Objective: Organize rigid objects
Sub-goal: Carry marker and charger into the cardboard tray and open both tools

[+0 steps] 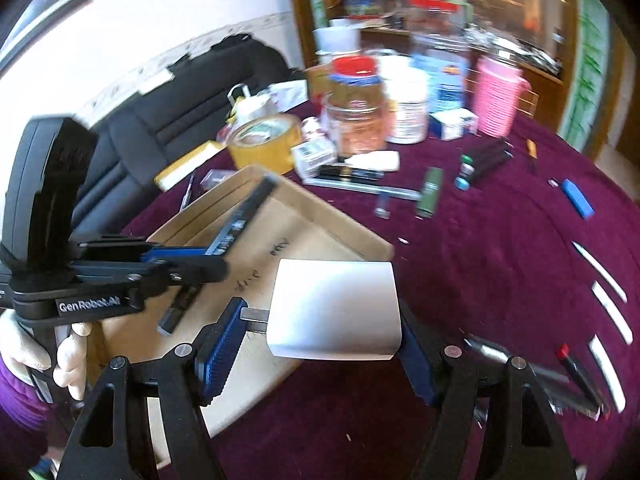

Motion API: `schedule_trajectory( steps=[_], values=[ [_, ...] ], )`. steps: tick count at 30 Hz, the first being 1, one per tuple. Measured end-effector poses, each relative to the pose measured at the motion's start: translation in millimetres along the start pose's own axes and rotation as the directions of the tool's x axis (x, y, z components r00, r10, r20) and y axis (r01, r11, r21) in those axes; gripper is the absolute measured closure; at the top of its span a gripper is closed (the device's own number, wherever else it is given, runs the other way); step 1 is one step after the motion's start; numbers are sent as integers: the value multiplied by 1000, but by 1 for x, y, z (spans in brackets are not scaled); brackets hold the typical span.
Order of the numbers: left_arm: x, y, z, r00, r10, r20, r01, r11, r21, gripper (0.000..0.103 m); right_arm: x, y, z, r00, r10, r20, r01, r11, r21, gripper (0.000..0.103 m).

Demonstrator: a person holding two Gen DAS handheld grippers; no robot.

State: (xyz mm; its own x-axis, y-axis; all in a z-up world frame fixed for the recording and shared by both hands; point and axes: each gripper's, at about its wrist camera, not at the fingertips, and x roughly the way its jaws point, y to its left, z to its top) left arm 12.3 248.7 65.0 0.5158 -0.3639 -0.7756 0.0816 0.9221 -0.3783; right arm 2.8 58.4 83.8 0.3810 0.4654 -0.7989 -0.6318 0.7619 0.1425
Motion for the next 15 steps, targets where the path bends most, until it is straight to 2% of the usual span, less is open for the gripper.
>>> schedule_trajectory(
  steps=[11, 15],
  values=[
    [43, 19, 17, 996, -1, -89, -4, 999, -50, 88, 58, 15, 14, 996, 22, -82, -32, 992, -121, 26],
    [49, 27, 16, 995, 9, -97, -15, 998, -67, 88, 68, 21, 13, 996, 7, -92, -23, 985, -174, 26]
  ],
)
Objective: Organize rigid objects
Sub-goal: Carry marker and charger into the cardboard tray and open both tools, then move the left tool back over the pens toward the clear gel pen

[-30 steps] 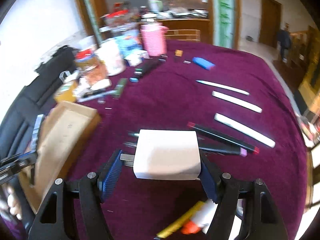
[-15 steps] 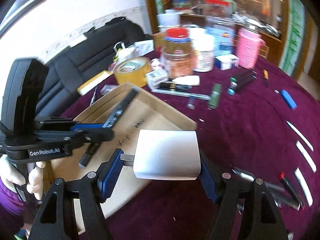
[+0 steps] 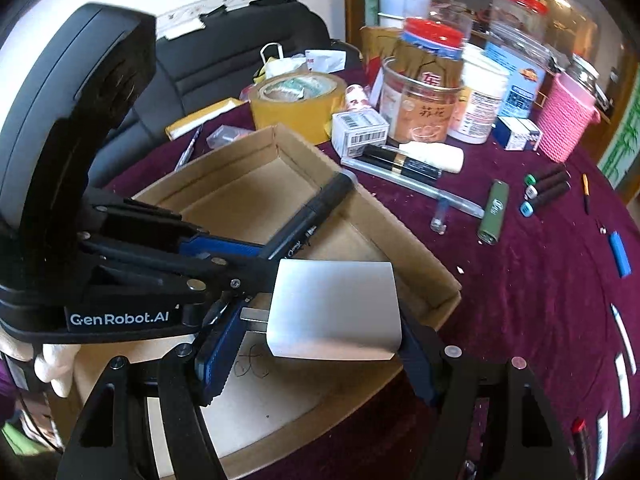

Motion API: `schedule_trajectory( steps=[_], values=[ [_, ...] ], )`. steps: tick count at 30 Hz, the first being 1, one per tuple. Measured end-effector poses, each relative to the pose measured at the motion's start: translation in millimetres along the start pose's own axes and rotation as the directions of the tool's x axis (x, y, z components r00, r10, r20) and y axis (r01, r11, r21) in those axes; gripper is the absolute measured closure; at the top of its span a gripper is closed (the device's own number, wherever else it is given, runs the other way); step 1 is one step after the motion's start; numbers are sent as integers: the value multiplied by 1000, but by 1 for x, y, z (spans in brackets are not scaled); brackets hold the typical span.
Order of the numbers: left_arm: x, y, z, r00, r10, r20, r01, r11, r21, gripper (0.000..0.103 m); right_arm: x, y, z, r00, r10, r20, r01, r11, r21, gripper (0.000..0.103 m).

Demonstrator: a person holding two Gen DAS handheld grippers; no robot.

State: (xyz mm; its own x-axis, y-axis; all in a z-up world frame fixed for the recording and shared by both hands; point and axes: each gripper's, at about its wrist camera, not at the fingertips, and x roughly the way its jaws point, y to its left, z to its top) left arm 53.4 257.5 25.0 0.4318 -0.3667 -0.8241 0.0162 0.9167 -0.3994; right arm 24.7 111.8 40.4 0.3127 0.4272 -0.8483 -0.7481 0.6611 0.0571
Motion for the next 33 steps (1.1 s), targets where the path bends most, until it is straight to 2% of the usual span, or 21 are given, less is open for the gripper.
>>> schedule_trajectory(
  steps=[1, 2, 3, 5, 6, 11, 17, 23, 26, 29, 30, 31, 32, 33],
  values=[
    [0, 2, 0, 1000, 2, 1, -2, 1000, -7, 87, 3, 1, 0, 1000, -8, 0, 8, 1000, -9, 26],
    [-1, 4, 0, 1000, 2, 2, -2, 1000, -16, 79, 5, 1, 1, 1000, -20, 0, 20, 1000, -16, 26],
    [-3, 6, -1, 1000, -2, 6, 2, 1000, -28, 64, 8, 1, 1, 999, -37, -3, 37, 999, -22, 26],
    [-7, 9, -1, 1000, -13, 20, 13, 999, -41, 49, 12, 1, 1, 997, -74, -5, 74, 997, -26, 25],
    [-9, 9, -2, 1000, -9, 24, 10, 999, -41, 46, 12, 0, 0, 996, -93, 3, 93, 995, -26, 24],
    [-26, 10, -7, 998, 6, 61, -3, 999, -47, 40, -5, 0, 0, 993, -109, 45, 110, 994, -14, 19],
    [-48, 5, -20, 995, 17, 97, -11, 998, -57, 36, -52, 1, -7, 982, -132, 136, 128, 991, 41, 18],
    [-76, -21, -50, 988, 17, 150, -17, 1000, -3, 35, -100, -18, -44, 962, -193, 194, 161, 972, 169, 17],
    [-89, -43, -68, 982, 1, 188, -9, 999, 44, 33, -125, -37, -72, 940, -260, 219, 204, 947, 248, 17],
    [-96, -69, -83, 976, -26, 218, 7, 996, 87, 33, -158, -61, -103, 888, -365, 278, 255, 896, 363, 17],
    [-96, -75, -87, 975, -38, 220, 17, 995, 99, 32, -171, -68, -113, 855, -424, 297, 289, 867, 406, 17],
    [-93, -83, -89, 974, -48, 220, 25, 994, 110, 32, -180, -73, -121, 820, -482, 308, 326, 836, 441, 11],
    [-90, -91, -92, 975, -58, 215, 32, 992, 121, 31, -191, -81, -132, 769, -554, 319, 371, 793, 484, 5],
    [-85, -101, -96, 977, -64, 203, 37, 990, 134, 31, -199, -91, -142, 732, -603, 318, 396, 756, 521, 0]
  ],
)
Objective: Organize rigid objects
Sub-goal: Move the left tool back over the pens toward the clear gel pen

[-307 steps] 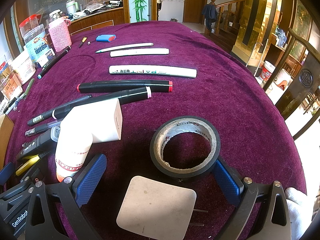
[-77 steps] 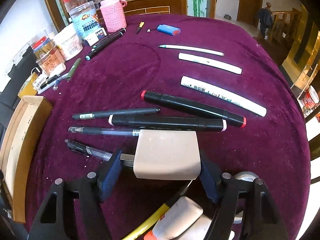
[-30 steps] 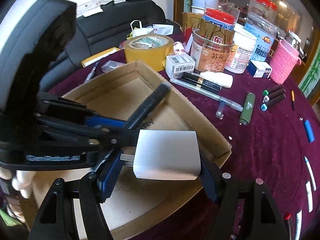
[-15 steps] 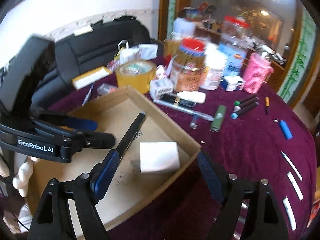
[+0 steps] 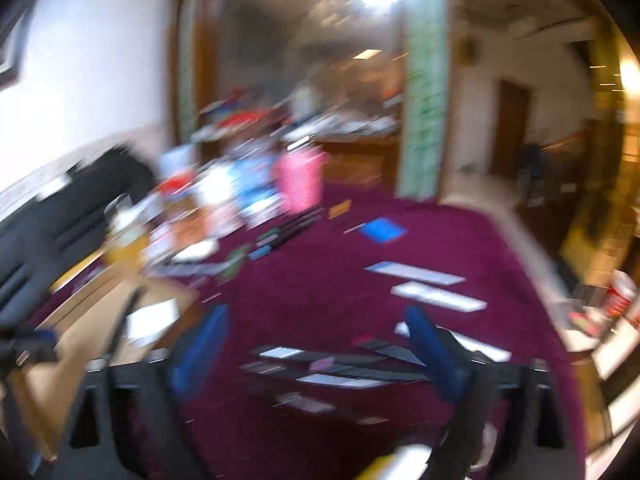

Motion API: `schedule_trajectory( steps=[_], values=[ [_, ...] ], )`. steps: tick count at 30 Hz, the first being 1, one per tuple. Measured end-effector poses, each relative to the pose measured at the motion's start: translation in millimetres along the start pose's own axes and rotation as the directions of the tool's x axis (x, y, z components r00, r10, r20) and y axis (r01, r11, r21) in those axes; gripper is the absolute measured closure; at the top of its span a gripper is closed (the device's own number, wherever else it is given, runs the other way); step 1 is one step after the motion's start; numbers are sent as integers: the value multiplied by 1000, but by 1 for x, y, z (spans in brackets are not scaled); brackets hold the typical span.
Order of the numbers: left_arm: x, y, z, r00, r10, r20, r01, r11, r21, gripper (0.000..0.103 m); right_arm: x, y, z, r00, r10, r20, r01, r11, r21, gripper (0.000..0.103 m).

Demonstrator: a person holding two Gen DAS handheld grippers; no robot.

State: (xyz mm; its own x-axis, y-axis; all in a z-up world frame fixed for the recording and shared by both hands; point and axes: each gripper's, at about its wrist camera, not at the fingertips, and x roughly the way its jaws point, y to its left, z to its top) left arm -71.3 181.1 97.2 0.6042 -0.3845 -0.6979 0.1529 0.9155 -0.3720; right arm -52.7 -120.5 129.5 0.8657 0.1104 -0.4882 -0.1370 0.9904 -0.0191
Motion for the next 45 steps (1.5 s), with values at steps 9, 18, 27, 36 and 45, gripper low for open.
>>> schedule_trajectory(
  steps=[9, 18, 27, 36, 45],
  values=[
    [38, -54, -23, 994, -11, -111, 15, 999, 39, 31, 14, -119, -24, 992, -118, -46, 126, 965, 230, 0],
    [86, -104, -16, 987, 72, -145, -43, 981, 191, 31, 21, -199, -61, 987, -137, -80, 158, 863, 480, 0],
    [187, -139, 35, 976, 60, -208, 9, 949, 314, 32, 31, -192, -64, 987, -102, -125, 147, 889, 434, 0],
    [240, -162, 42, 940, 165, -298, 2, 871, 491, 32, 43, -181, -65, 978, -119, -170, 174, 916, 362, 0],
    [179, -197, -19, 852, -71, -519, 352, 813, 465, 36, 52, -179, -70, 971, -88, -221, 165, 919, 357, 1]
  ],
)
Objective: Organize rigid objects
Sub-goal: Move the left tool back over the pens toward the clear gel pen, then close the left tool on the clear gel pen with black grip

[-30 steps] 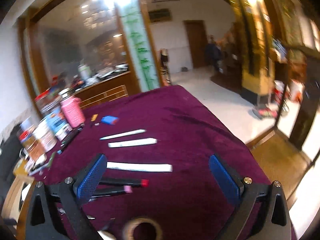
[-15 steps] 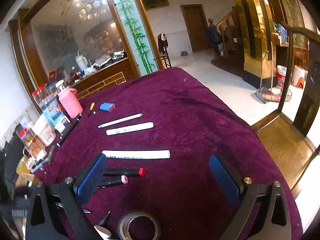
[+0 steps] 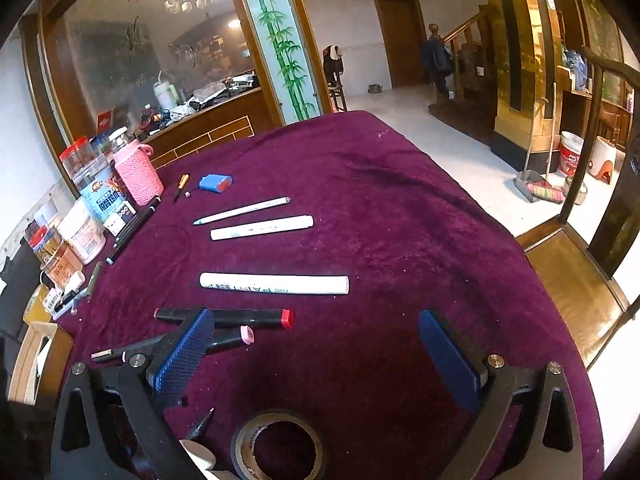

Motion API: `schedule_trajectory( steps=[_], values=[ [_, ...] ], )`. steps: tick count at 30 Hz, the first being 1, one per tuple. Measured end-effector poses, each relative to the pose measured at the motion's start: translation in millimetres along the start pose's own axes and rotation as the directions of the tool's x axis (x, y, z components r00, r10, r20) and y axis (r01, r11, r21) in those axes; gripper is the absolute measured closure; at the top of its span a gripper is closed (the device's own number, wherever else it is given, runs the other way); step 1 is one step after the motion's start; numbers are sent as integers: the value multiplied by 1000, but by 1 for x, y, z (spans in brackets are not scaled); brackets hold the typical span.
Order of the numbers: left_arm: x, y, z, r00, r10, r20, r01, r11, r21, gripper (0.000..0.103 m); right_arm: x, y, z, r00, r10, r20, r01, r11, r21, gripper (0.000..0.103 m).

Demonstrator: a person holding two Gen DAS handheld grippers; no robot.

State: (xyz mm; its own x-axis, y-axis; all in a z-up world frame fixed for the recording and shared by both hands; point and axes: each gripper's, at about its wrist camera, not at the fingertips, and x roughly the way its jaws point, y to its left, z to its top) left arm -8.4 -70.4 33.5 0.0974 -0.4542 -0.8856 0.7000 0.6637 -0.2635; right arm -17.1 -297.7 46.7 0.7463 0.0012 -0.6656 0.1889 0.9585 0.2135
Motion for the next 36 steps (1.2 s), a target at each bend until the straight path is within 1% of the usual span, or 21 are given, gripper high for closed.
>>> schedule_trajectory(
  steps=[2, 4, 7, 9, 12, 14, 15, 17, 20, 21, 23, 25, 26, 27, 28, 31, 32, 33, 34, 35, 36],
  values=[
    [-14, 0, 1, 998, 42, 50, -42, 999, -2, 36, 1, -1, 0, 1000, 0, -5, 0, 1000, 4, 1],
    [-26, 5, 4, 985, 144, 99, -144, 990, -13, 36, 3, -1, 0, 1000, -5, -17, 5, 1000, 7, 1],
    [-27, 15, 4, 983, 161, 89, -158, 987, -41, 36, 5, -1, -1, 1000, -12, -26, 12, 1000, 6, 1],
    [-20, 11, -1, 978, 192, 75, -192, 981, -16, 37, 5, -1, 0, 1000, -11, -28, 12, 1000, 6, 1],
    [-7, 2, -6, 944, 324, 66, -328, 942, 73, 51, 7, 0, -1, 999, -11, -35, 11, 1000, 3, 1],
    [-1, 1, -8, 926, 373, 60, -377, 919, 112, 59, 8, 0, -1, 999, -12, -41, 12, 1000, 2, 1],
    [-1, 3, -7, 930, 364, 58, -368, 923, 110, 67, 9, 0, -1, 999, -13, -43, 13, 1000, 2, 1],
    [-3, 6, -6, 925, 377, 55, -380, 921, 87, 81, 9, -1, -2, 999, -16, -47, 16, 1000, 3, 1],
    [-17, 7, -16, 946, 316, 65, -320, 946, 50, 87, 11, -2, -1, 998, -11, -57, 11, 1000, 10, 1],
    [-15, 9, -16, 951, 302, 65, -305, 951, 42, 92, 11, -3, -1, 998, -6, -61, 7, 1000, 14, 1],
    [-21, 9, -15, 959, 274, 74, -277, 961, 25, 94, 13, -3, -2, 997, 0, -71, 1, 1000, 19, 1],
    [-23, 6, -10, 954, 276, 121, -284, 957, 53, 91, 14, -2, -2, 997, 2, -76, -1, 1000, 19, 1],
    [-23, 4, -8, 951, 279, 131, -290, 954, 80, 78, 15, -2, -2, 997, 3, -78, -2, 1000, 17, 1],
    [-20, 1, -7, 946, 295, 131, -309, 945, 106, 61, 15, -1, -2, 997, 1, -79, 0, 1000, 15, 1],
    [-17, 1, -5, 944, 303, 131, -319, 940, 125, 56, 15, -1, -3, 997, -1, -79, 2, 1000, 14, 1],
    [8, -5, -2, 937, 337, 88, -348, 913, 211, 55, 16, -2, -3, 997, -6, -83, 7, 1000, 15, 1],
    [16, -7, -3, 933, 353, 73, -360, 904, 230, 57, 17, -2, -3, 996, -7, -87, 8, 1000, 16, 1],
    [17, -10, -2, 937, 335, 100, -349, 909, 229, 69, 18, -2, -3, 996, -8, -91, 9, 1000, 15, 1],
    [20, -9, -2, 948, 308, 80, -318, 923, 218, 80, 19, -1, -3, 996, -9, -94, 10, 1000, 13, 1],
    [20, -9, -1, 950, 299, 86, -310, 931, 191, 89, 19, -1, -3, 995, -10, -97, 11, 1000, 12, 1],
    [22, -11, -3, 940, 328, 93, -340, 921, 189, 90, 20, -1, -4, 995, -10, -98, 11, 1000, 11, 1]
  ],
)
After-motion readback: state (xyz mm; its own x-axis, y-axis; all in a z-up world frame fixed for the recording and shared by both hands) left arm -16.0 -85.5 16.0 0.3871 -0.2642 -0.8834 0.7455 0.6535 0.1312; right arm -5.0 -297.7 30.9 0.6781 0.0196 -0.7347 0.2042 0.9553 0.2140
